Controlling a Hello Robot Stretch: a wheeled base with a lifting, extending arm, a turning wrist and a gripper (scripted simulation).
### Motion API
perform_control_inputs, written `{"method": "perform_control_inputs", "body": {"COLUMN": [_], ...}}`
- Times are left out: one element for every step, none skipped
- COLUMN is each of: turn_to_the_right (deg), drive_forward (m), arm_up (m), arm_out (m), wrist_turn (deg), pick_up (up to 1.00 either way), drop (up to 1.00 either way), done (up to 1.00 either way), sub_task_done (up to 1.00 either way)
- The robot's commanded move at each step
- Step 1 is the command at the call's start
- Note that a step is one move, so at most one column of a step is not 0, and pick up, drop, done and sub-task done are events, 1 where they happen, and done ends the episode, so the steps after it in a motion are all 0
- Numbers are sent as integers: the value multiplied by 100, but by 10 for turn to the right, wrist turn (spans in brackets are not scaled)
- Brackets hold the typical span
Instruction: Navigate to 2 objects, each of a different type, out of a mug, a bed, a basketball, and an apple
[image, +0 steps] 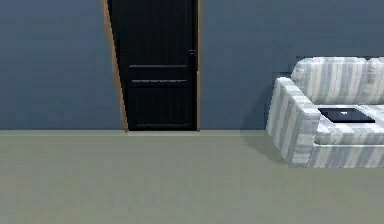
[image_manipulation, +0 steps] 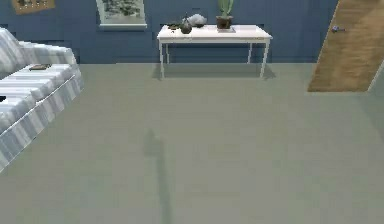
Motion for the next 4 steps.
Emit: {"method": "perform_control_inputs", "body": {"turn_to_the_right": [-300,-30,0,-450], "drive_forward": [0,0,20,0], "arm_up": [0,0,0,0], "arm_out": [0,0,0,0], "wrist_turn": [0,0,0,0], "pick_up": [0,0,0,0], "drop": [0,0,0,0], "done": [0,0,0,0], "sub_task_done": [0,0,0,0]}}
